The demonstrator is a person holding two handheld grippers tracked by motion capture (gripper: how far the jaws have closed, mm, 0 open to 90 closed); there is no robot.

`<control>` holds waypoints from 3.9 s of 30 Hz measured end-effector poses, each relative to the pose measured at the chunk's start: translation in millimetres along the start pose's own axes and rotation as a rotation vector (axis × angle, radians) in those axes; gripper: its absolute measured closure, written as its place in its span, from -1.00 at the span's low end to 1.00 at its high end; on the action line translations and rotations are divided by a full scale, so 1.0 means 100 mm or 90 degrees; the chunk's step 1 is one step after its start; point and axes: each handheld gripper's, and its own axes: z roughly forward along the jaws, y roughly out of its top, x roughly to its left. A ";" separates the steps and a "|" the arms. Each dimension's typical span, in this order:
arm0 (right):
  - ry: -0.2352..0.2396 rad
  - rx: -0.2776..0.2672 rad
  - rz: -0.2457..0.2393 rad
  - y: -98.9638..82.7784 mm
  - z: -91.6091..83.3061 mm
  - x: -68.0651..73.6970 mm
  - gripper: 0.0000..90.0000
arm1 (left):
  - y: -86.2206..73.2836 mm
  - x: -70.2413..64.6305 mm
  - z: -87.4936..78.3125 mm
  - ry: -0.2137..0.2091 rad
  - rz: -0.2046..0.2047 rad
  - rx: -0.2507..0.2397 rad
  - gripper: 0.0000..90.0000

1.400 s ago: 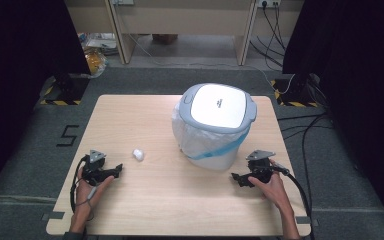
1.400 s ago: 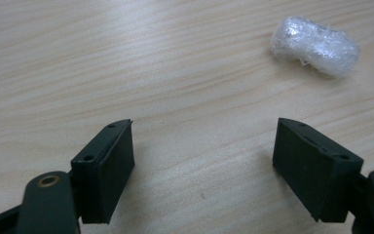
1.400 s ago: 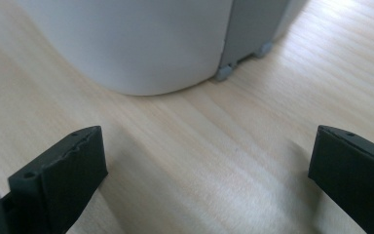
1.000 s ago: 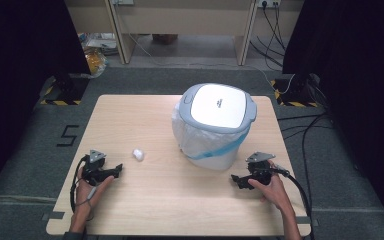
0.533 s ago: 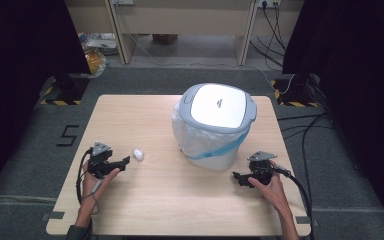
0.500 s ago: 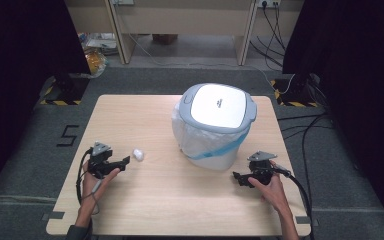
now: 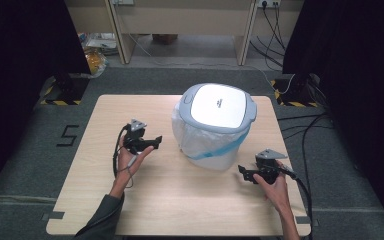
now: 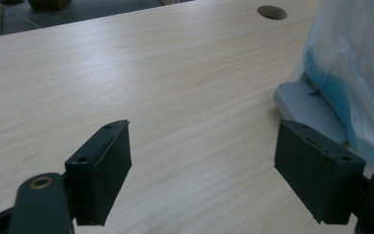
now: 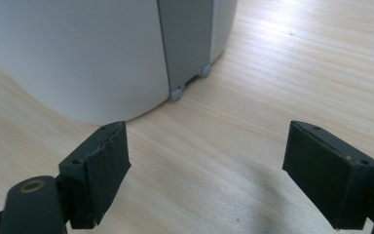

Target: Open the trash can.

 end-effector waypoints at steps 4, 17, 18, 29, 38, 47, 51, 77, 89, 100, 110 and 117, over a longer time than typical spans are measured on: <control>-0.001 0.002 -0.001 -0.02 -0.01 -0.01 -0.62 | 0.10 -0.07 0.29 -0.007 -0.008 0.011 -0.54; 0.001 0.019 -0.003 -0.05 0.04 0.00 -0.62 | 0.32 -0.30 0.86 -0.023 -0.033 0.030 -0.54; 0.001 0.019 -0.003 -0.05 0.04 0.00 -0.62 | 0.33 -0.32 0.90 -0.025 -0.031 0.032 -0.54; 0.008 0.016 0.003 -0.05 0.04 -0.02 -0.62 | 0.33 -0.28 1.11 -0.054 -0.061 0.037 -0.53; 0.008 0.017 0.006 -0.06 0.05 -0.02 -0.61 | 0.36 -0.26 1.17 -0.080 -0.072 0.035 -0.43; 0.010 0.022 0.005 -0.07 0.05 -0.02 -0.60 | 0.41 -0.25 1.19 -0.081 -0.078 0.023 -0.46; 0.009 0.023 0.007 -0.07 0.06 -0.02 -0.60 | 0.39 -0.26 1.18 -0.101 -0.083 0.034 -0.39; 0.051 -0.037 0.017 -0.10 -0.19 0.28 -0.57 | -0.06 -0.47 0.77 -0.121 -0.035 0.079 -0.19; -0.045 -0.051 0.045 0.03 -0.16 0.21 -0.71 | -0.13 -0.58 0.71 -0.126 -0.045 0.073 -0.08; -0.098 -0.084 0.096 0.22 0.09 -0.26 -0.47 | -0.22 -0.81 0.64 -0.128 -0.030 0.075 -0.08; -0.118 -0.080 0.125 0.30 0.05 -0.48 -0.58 | -0.28 -1.21 0.60 -0.166 0.029 0.083 -0.38; -0.076 -0.048 0.089 0.04 -0.21 -0.07 -0.57 | -0.32 -1.09 0.35 -0.179 0.028 0.055 -0.49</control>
